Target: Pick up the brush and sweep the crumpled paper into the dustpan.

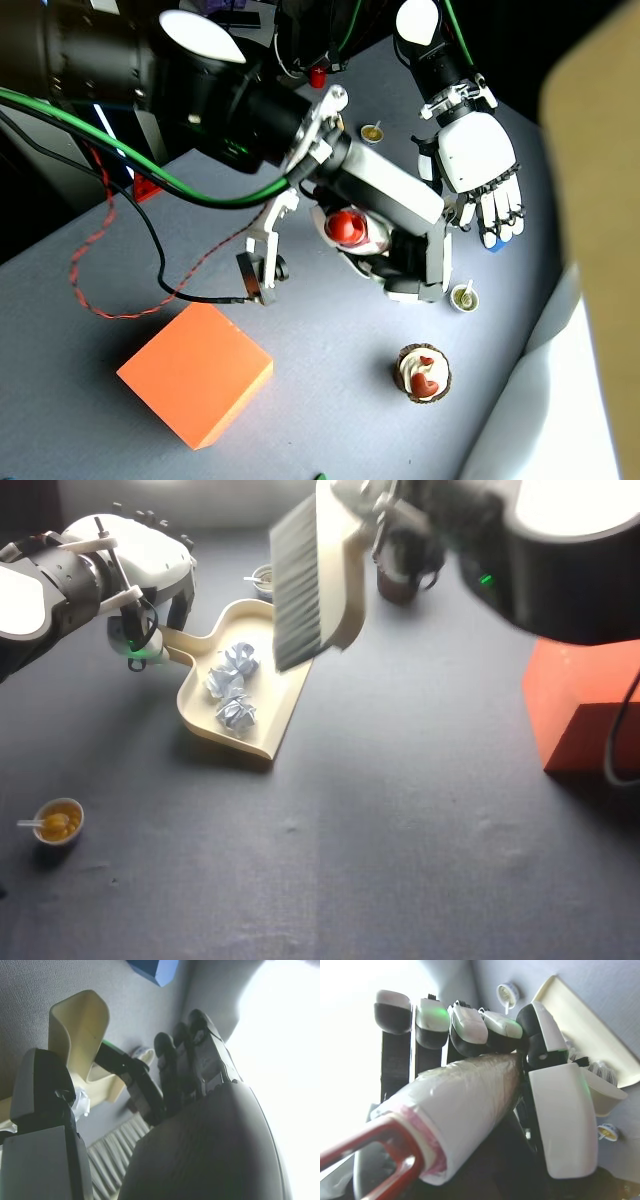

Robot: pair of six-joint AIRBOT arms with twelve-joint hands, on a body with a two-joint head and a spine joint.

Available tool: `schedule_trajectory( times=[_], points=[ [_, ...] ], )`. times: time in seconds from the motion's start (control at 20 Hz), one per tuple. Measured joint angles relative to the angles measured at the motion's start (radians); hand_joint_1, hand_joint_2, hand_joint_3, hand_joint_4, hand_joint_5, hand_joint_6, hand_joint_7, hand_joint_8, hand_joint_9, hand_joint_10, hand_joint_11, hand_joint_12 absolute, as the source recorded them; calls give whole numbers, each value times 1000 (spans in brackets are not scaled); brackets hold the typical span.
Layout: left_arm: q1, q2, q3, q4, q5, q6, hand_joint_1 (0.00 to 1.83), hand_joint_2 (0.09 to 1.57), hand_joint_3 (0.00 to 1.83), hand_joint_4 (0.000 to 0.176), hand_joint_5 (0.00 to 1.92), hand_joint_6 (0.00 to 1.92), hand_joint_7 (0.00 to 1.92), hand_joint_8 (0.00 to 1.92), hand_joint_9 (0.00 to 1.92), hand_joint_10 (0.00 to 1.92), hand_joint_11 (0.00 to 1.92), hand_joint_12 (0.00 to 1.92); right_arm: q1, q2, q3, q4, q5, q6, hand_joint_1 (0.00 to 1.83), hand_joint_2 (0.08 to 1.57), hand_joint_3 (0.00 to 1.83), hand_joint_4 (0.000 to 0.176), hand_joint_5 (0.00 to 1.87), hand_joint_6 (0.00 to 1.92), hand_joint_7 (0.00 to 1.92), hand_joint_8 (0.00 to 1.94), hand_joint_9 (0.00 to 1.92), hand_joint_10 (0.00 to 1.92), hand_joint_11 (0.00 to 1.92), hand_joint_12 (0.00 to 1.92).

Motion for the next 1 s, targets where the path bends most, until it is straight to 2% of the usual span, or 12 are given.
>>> schedule_trajectory(
  times=[0.2,0.35,0.45,0.7,1.0],
  points=[
    [-4,0,0,0,0,0,1139,1092,1,0,1036,884,350,0,236,2,216,63,-8,103,-110,13,-24,90,746,1401,1,167,1158,1921,1227,1941,1161,1921,1024,1921],
    [-4,0,-3,1,-2,0,1141,1097,0,0,1027,899,297,1,199,0,191,55,-40,166,-183,-41,-34,160,719,1393,0,171,1190,1921,1253,1941,1184,1921,1029,1921],
    [-4,0,-3,2,-1,0,1136,1097,0,0,1025,902,327,5,234,7,219,69,-71,188,-217,-79,-49,197,765,1370,0,176,1181,1921,1258,1941,1193,1921,1022,1921],
    [-10,0,-3,2,0,0,1140,1085,0,0,1053,856,332,3,239,3,211,71,-109,217,-256,-85,-97,200,774,1362,0,176,1166,1921,1256,1941,1196,1921,1022,1921],
    [-10,0,-3,1,0,0,1149,1080,0,0,1063,838,338,4,226,0,147,49,-111,218,-255,-87,-97,193,769,1344,0,176,1197,1921,1279,1941,1216,1921,1024,1921]
  ],
)
